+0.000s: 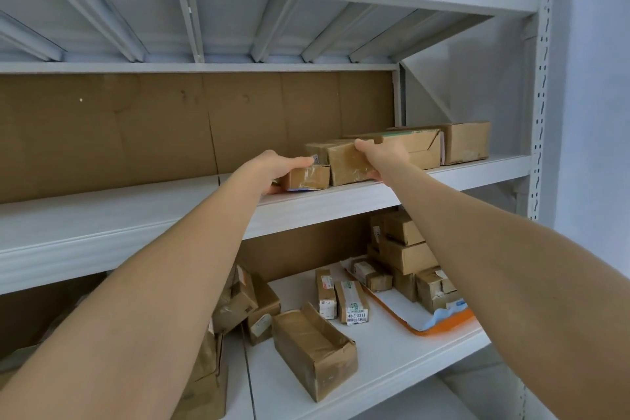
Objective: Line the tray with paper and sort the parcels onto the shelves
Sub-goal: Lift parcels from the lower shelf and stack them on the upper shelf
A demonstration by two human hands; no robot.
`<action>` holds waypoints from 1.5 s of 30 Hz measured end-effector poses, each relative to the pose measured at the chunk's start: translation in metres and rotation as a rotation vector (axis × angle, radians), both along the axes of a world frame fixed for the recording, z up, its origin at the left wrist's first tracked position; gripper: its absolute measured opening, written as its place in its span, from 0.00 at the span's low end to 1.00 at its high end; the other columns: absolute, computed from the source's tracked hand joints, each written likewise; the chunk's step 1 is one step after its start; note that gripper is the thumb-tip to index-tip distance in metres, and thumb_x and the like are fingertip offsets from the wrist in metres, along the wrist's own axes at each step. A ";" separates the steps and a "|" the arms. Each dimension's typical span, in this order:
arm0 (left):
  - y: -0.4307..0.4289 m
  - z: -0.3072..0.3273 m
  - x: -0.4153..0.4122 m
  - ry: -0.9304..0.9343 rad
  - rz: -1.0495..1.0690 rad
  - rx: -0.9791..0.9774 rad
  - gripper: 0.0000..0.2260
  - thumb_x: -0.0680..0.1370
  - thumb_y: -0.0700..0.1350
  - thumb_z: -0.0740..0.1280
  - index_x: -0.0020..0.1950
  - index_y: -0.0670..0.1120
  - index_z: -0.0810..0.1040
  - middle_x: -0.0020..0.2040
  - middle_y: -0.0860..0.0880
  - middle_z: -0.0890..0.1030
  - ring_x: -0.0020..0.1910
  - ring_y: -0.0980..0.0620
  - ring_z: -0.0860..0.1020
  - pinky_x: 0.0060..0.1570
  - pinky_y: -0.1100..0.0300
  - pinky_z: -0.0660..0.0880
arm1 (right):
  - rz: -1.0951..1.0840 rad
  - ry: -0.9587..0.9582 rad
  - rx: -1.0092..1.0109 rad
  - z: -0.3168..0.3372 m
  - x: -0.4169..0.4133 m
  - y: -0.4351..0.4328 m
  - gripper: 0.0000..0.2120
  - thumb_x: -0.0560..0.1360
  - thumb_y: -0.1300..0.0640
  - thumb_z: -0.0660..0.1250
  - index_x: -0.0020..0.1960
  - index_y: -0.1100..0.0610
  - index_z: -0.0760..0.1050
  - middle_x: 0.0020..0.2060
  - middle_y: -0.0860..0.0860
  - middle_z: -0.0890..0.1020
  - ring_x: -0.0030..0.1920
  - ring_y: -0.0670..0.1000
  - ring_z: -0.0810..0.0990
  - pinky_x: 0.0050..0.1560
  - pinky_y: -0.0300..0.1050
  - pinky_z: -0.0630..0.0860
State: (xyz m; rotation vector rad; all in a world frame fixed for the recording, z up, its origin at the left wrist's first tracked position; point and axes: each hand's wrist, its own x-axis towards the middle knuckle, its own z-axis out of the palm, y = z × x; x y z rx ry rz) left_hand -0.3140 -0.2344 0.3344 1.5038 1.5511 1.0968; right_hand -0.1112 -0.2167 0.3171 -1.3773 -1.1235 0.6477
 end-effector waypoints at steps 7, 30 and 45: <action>-0.010 -0.004 0.009 0.289 0.012 0.131 0.27 0.72 0.46 0.75 0.69 0.45 0.72 0.63 0.45 0.76 0.53 0.49 0.74 0.51 0.57 0.74 | -0.143 -0.109 -0.003 -0.006 -0.010 -0.003 0.23 0.77 0.51 0.69 0.67 0.58 0.66 0.62 0.57 0.72 0.49 0.51 0.74 0.43 0.41 0.75; -0.025 -0.017 0.026 0.518 0.240 0.303 0.28 0.75 0.51 0.70 0.72 0.43 0.68 0.68 0.44 0.73 0.63 0.46 0.74 0.57 0.56 0.72 | -0.236 -0.461 0.191 -0.025 -0.034 -0.018 0.35 0.72 0.41 0.71 0.73 0.50 0.61 0.71 0.56 0.62 0.70 0.57 0.63 0.67 0.52 0.69; -0.093 -0.106 0.014 0.690 0.377 0.918 0.08 0.78 0.42 0.63 0.56 0.43 0.73 0.54 0.46 0.74 0.48 0.51 0.74 0.39 0.64 0.71 | -0.177 -0.541 0.430 -0.092 -0.071 -0.080 0.15 0.77 0.54 0.67 0.62 0.53 0.69 0.61 0.52 0.71 0.60 0.50 0.70 0.56 0.37 0.69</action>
